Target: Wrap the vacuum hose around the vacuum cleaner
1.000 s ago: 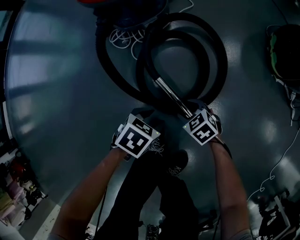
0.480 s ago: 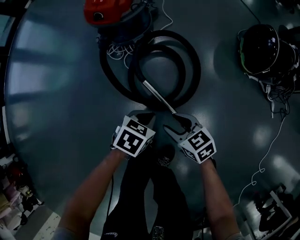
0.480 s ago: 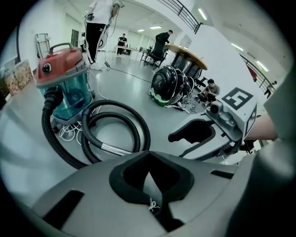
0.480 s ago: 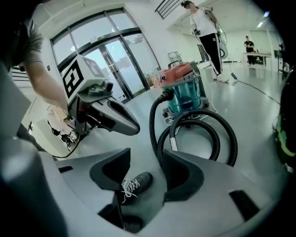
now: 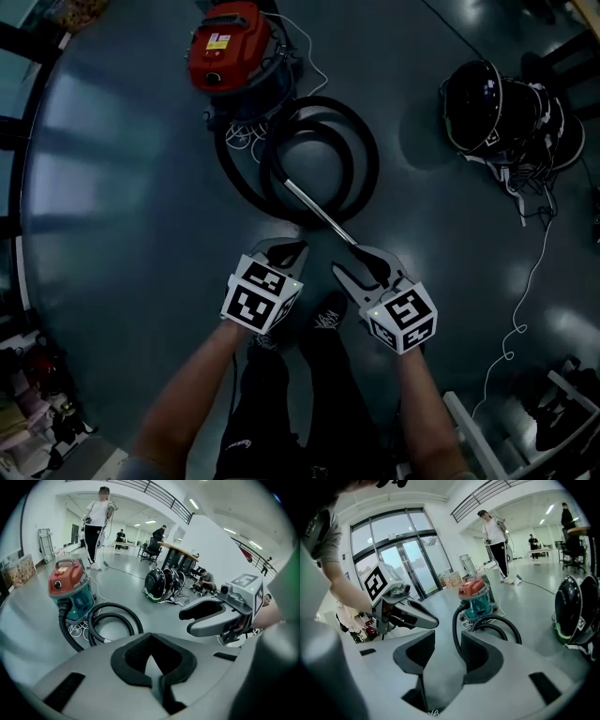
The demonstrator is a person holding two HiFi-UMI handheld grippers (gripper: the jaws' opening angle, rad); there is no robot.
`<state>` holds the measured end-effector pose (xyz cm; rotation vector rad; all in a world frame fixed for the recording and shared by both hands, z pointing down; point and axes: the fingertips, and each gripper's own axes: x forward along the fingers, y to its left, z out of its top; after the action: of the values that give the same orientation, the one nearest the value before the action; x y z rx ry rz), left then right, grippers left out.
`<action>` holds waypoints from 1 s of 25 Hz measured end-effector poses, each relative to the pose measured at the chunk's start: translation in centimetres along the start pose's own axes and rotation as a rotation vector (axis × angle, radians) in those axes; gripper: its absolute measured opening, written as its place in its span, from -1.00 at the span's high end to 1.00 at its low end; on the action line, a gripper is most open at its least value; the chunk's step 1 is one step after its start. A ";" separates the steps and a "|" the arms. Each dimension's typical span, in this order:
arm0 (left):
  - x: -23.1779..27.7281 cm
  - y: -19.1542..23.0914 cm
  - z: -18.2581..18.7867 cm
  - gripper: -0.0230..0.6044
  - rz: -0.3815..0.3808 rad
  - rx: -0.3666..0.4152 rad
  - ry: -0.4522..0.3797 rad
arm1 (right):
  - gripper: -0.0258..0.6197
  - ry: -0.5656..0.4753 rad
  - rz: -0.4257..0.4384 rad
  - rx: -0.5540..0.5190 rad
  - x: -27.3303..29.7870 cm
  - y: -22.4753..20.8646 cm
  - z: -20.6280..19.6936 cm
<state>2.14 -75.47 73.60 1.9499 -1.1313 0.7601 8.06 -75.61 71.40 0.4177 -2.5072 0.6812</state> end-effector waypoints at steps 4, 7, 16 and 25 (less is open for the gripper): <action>-5.2 -1.8 2.3 0.91 0.005 0.090 -0.061 | 0.38 -0.058 -0.055 -0.005 -3.6 3.0 3.0; -9.6 -3.2 3.7 0.91 -0.012 0.127 -0.113 | 0.58 -0.119 -0.094 -0.028 -5.7 6.4 6.0; -26.0 -9.0 5.3 0.91 -0.084 0.187 -0.245 | 0.83 -0.262 -0.224 -0.105 -13.1 19.5 15.5; -39.9 -16.7 7.2 0.91 -0.158 0.252 -0.378 | 0.91 -0.399 -0.269 -0.147 -21.7 31.0 22.9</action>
<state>0.61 -57.91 33.44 2.4375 -1.1194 0.4779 4.36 -58.87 30.59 0.8901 -2.7690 0.3287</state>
